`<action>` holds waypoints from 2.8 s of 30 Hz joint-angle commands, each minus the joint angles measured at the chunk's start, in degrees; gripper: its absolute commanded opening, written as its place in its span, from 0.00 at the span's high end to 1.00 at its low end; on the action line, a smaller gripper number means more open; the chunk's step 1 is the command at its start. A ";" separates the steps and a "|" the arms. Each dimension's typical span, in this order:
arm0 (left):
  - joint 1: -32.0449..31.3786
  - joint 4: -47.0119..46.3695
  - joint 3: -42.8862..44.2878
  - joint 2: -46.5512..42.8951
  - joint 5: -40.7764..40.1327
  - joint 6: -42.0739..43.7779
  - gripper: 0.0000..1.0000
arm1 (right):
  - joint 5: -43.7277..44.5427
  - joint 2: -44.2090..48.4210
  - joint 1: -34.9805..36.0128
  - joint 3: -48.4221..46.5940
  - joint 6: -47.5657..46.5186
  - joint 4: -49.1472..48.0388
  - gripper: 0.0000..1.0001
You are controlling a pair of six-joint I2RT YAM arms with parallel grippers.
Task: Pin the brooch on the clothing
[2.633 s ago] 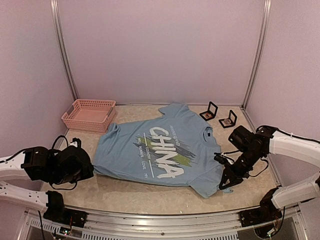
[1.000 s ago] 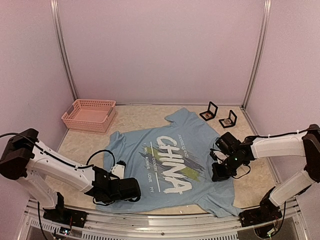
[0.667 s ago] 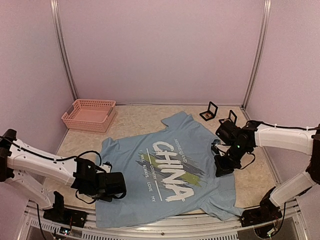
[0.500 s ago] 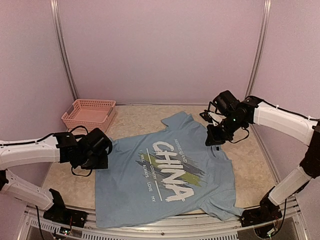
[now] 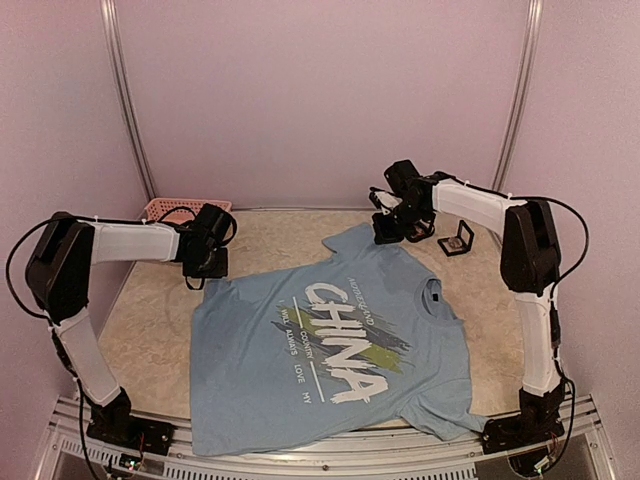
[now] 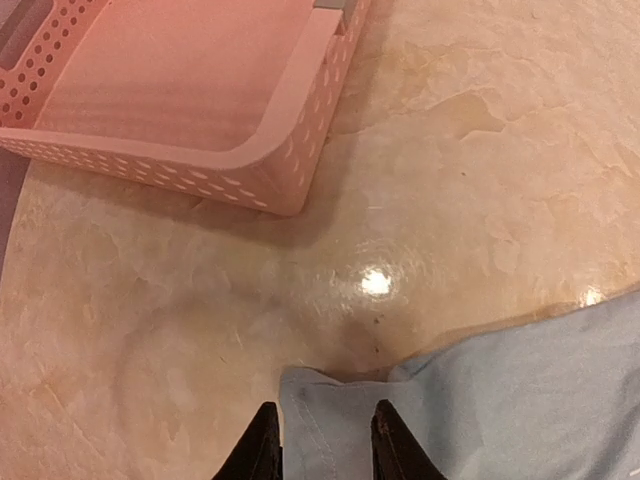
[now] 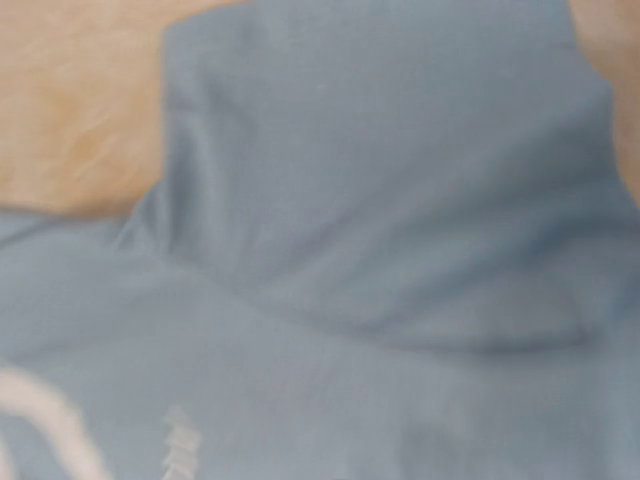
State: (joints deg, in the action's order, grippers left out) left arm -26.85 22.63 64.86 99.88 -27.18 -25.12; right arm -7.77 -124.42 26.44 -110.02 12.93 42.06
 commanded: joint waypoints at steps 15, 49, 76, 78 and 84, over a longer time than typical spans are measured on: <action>4.58 1.51 -0.48 4.22 4.48 2.29 0.86 | -1.80 -3.64 -1.45 7.11 -0.06 -5.78 1.00; 10.17 1.38 1.08 7.92 -6.85 0.55 0.71 | -0.88 -8.25 -3.32 1.15 -7.75 -6.55 1.00; -13.14 -26.13 -10.14 -7.65 -5.21 14.56 0.01 | 4.42 9.82 -3.68 24.41 -2.23 -7.37 1.00; -13.27 -29.77 -11.27 -9.74 -5.48 17.22 0.01 | 6.36 10.13 -4.60 22.36 -1.92 -9.08 0.83; -13.01 -34.94 -9.47 -11.56 -3.08 21.67 0.01 | 9.57 3.74 -9.02 9.90 -1.66 -15.89 0.50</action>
State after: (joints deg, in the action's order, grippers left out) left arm -39.90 -6.63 53.45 89.60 -30.22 -7.27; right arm -2.31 -115.18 20.93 -89.80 10.81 31.99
